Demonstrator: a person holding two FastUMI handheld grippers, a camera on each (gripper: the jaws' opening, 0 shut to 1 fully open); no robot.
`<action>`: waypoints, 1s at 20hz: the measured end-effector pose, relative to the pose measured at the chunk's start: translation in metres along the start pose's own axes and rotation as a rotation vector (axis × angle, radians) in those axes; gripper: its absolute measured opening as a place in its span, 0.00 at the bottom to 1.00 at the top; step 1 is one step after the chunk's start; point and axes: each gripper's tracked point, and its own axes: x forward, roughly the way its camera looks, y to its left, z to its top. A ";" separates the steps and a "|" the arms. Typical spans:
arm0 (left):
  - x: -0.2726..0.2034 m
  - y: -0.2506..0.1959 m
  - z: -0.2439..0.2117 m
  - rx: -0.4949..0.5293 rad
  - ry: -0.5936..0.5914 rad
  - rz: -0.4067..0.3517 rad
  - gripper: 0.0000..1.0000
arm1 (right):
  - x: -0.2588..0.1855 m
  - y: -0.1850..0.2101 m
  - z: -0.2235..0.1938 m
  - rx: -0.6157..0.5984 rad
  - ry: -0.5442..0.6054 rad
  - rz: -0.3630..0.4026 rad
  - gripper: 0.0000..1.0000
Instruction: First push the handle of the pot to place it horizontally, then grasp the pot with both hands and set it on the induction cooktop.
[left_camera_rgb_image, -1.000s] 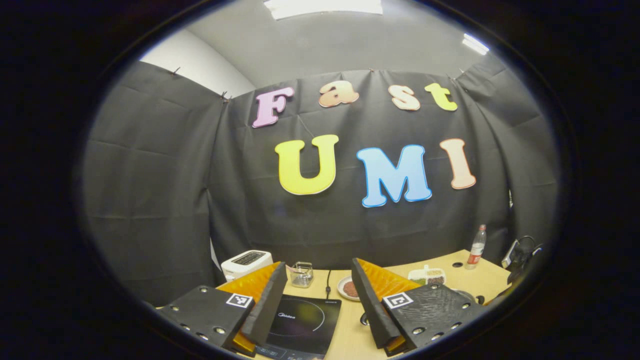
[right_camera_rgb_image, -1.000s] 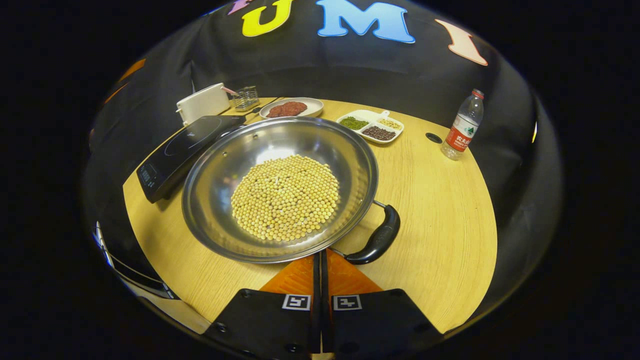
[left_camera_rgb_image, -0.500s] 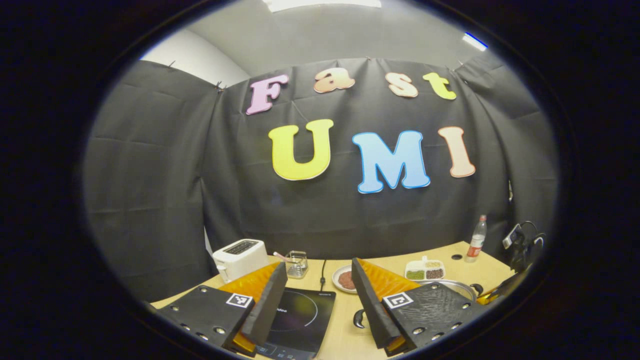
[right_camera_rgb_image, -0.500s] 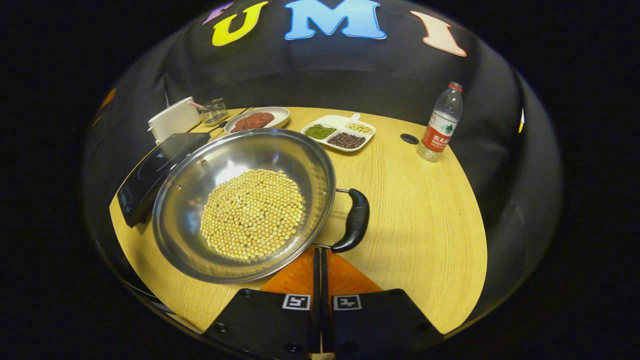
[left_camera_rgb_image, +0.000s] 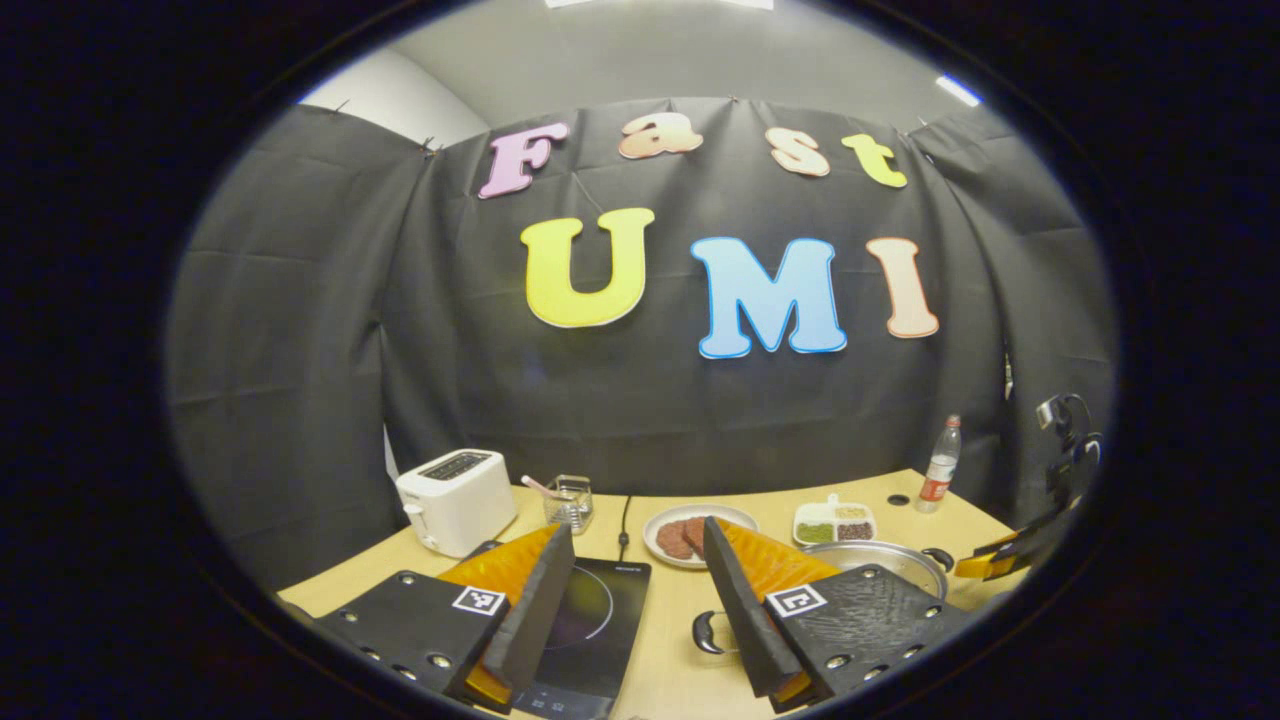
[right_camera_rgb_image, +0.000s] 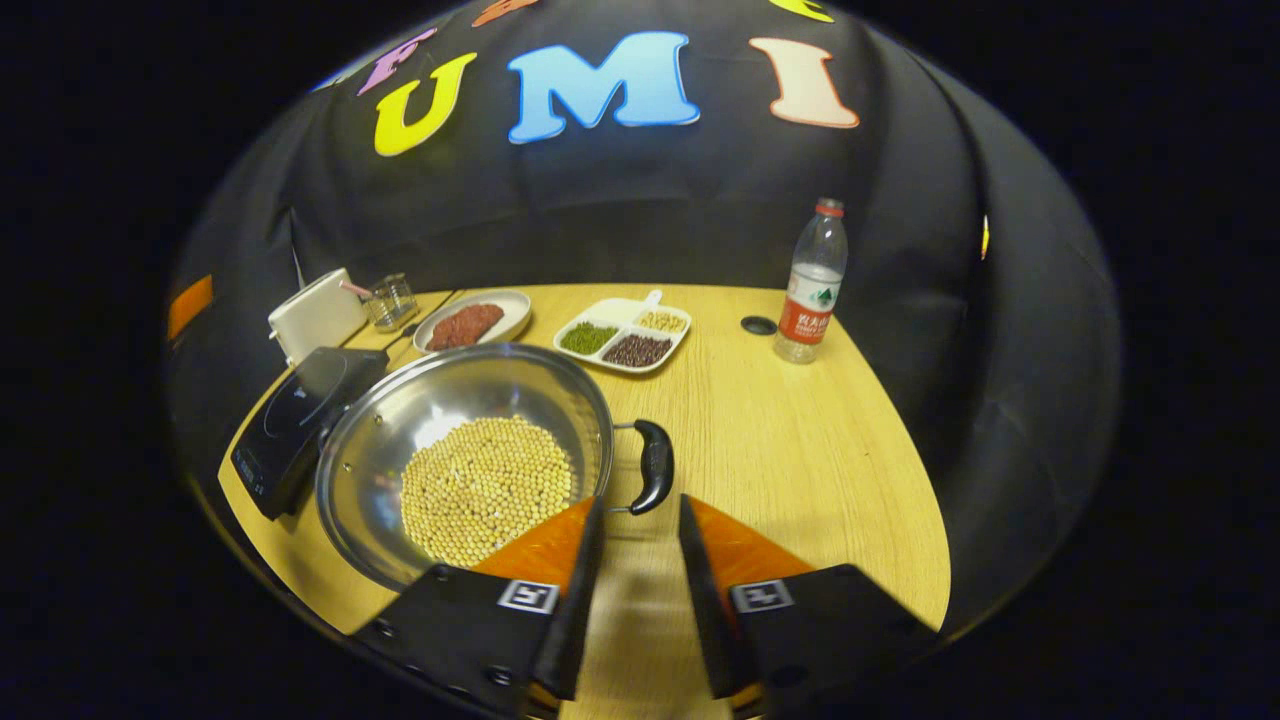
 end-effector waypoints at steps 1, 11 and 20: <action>0.004 -0.004 -0.007 -0.010 0.014 -0.013 0.77 | -0.004 0.000 0.009 0.012 -0.039 -0.005 0.75; 0.059 -0.048 -0.105 -0.012 0.218 -0.145 0.82 | 0.015 0.005 0.025 -0.010 -0.104 -0.038 0.93; 0.086 -0.071 -0.174 -0.048 0.380 -0.183 0.80 | 0.049 0.007 0.006 -0.010 -0.032 -0.048 0.94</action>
